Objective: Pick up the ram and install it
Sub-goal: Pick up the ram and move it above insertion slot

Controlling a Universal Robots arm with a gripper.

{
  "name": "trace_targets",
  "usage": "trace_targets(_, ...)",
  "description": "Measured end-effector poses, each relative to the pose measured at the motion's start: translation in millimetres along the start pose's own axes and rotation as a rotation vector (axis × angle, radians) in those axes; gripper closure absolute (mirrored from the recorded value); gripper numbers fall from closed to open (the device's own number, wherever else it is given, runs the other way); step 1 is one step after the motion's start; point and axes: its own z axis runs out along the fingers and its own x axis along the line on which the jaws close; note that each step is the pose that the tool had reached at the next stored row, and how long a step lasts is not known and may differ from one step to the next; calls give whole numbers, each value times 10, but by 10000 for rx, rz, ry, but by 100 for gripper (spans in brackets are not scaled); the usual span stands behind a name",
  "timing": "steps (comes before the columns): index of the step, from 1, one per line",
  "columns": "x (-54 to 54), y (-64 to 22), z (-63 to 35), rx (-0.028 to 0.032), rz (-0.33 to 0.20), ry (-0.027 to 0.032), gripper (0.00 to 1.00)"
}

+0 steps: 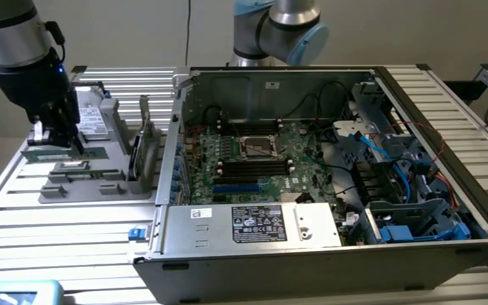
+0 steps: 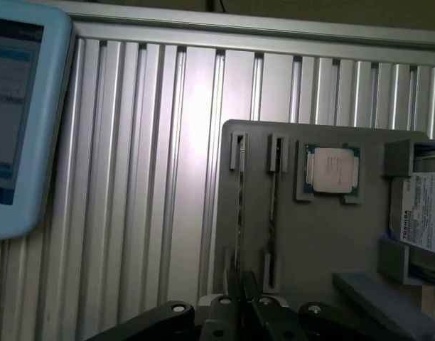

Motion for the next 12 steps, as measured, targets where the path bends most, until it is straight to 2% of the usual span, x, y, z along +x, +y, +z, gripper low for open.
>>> trace_targets(5, 43, -143, -229, 6, -4, -94, 87)
trace_targets(12, 75, -382, -555, 11, -6, -198, 87)
